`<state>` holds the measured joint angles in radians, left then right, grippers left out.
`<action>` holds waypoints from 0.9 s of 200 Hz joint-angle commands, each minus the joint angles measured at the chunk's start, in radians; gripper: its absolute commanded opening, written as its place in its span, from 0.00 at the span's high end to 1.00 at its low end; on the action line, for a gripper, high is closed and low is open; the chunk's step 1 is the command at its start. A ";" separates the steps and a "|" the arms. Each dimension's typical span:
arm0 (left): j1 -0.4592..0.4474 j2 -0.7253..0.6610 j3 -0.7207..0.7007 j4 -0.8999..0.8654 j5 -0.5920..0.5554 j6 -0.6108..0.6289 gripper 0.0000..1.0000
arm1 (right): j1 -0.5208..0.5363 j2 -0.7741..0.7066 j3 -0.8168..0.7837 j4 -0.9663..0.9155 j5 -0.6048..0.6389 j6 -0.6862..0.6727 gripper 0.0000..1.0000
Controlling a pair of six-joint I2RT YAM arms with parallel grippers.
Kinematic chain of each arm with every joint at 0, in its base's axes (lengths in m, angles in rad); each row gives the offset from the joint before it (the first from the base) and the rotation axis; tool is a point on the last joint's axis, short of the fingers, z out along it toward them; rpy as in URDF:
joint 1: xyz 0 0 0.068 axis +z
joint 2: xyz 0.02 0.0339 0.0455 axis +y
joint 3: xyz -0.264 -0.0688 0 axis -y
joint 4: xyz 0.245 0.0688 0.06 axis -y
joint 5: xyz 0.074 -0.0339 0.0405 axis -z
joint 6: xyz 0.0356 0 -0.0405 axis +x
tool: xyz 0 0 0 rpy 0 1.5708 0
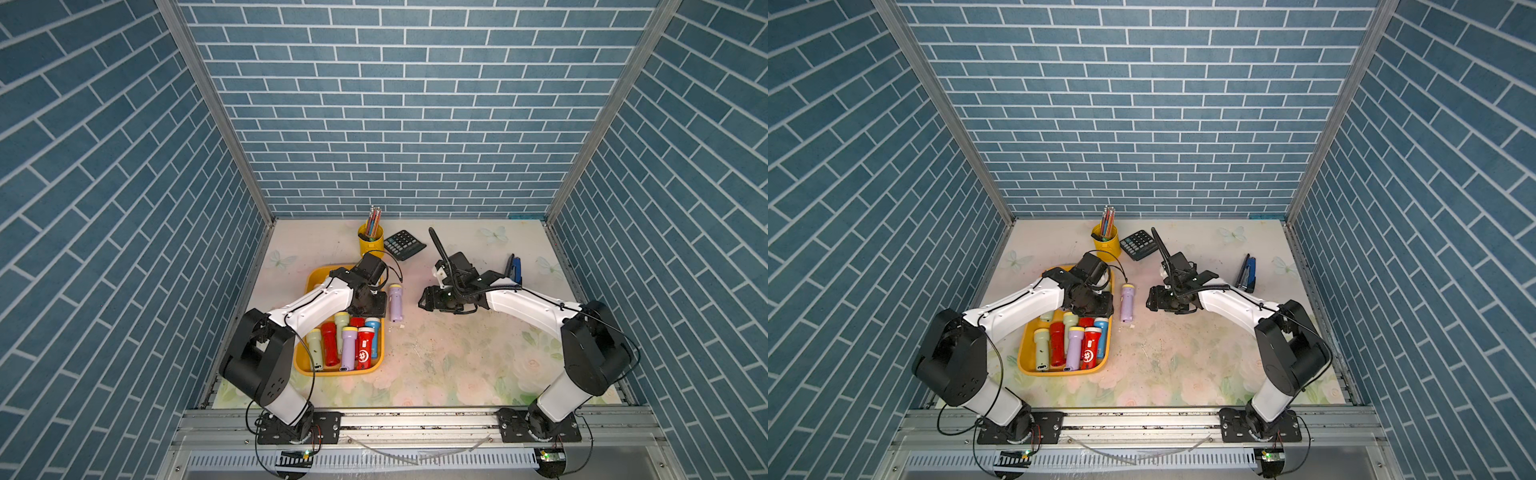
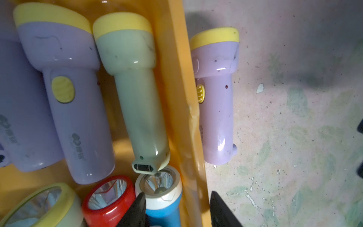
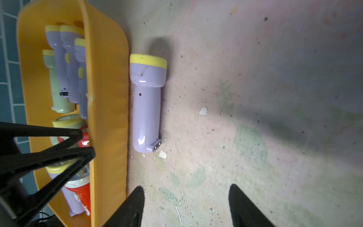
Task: Put the flashlights into the storage boxes
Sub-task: Move the storage box to the center of the board, then pick up the flashlight from the center of the board.
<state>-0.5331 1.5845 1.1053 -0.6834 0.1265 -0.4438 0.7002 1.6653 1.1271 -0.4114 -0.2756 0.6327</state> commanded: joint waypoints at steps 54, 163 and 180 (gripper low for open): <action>0.023 -0.186 -0.048 0.100 -0.037 -0.063 0.39 | 0.112 0.160 0.224 -0.134 0.077 0.072 0.30; 0.148 -0.439 -0.255 0.185 -0.020 -0.134 0.38 | 0.184 0.373 0.396 -0.212 0.049 0.045 0.31; 0.152 -0.446 -0.262 0.186 -0.012 -0.134 0.38 | 0.183 0.400 0.415 -0.228 0.058 0.051 0.34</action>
<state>-0.3920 1.1564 0.8619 -0.5060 0.1074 -0.5716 0.8810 2.0274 1.4845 -0.5900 -0.2310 0.6762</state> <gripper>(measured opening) 0.617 0.674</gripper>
